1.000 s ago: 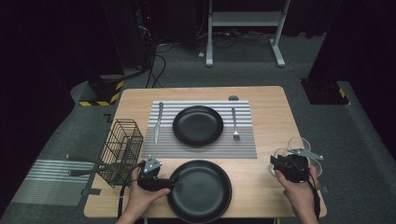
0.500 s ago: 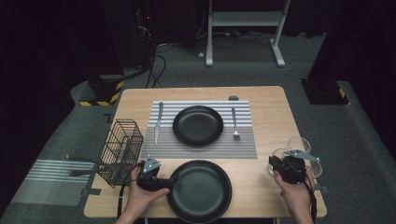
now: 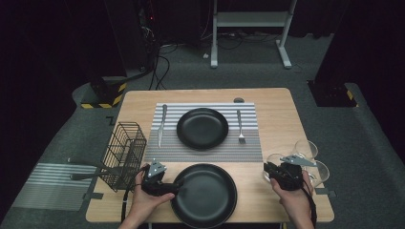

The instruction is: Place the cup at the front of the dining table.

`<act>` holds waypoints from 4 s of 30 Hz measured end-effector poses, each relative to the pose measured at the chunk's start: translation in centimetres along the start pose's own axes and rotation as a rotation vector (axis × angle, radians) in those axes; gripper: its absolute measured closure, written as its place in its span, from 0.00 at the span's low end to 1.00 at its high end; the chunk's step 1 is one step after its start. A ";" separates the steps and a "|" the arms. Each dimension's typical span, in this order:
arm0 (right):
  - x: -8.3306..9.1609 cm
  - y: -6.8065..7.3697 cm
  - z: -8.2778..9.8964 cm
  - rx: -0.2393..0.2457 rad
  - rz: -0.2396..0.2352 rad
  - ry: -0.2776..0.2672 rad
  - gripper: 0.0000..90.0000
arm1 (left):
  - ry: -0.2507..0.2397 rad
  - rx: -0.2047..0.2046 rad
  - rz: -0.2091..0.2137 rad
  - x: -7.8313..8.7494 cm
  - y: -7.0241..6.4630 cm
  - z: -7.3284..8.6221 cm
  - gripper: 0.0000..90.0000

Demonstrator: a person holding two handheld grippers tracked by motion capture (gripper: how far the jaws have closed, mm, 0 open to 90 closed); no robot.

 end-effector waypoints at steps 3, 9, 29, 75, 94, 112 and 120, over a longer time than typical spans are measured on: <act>0.1 0.8 0.1 0.023 -0.028 -0.007 0.85 | -0.002 0.001 0.001 0.0 0.0 0.0 0.10; 0.6 2.1 -0.1 0.051 -0.077 -0.034 0.74 | -0.001 0.000 -0.001 0.0 0.0 0.0 0.10; 0.6 -0.2 -0.8 0.091 0.068 -0.098 0.00 | -0.002 -0.002 -0.001 0.0 0.0 -0.1 0.10; 2.8 2.2 -4.1 0.090 -0.006 -0.066 0.22 | -0.021 -0.032 0.175 -0.6 -2.8 -2.4 0.04; 2.6 7.8 -6.9 0.168 -0.107 -0.075 0.22 | -0.038 -0.090 0.242 -1.8 -4.7 -4.4 0.04; 2.8 12.8 -8.5 0.238 -0.191 -0.082 0.22 | -0.055 -0.129 0.281 -3.4 -6.2 -6.5 0.04; 2.8 14.8 -8.6 0.261 -0.228 -0.080 0.22 | -0.079 -0.147 0.299 -3.8 -6.9 -7.4 0.08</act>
Point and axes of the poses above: each handheld gripper's, and its own axes: x roughly backward along the jaws, z roughly out of its underside, y roughly to its left, the point moved 6 cm from there along -x, roughly forward along the jaws, and after that the axes turned 15 degrees about z, right-handed, at the moved point
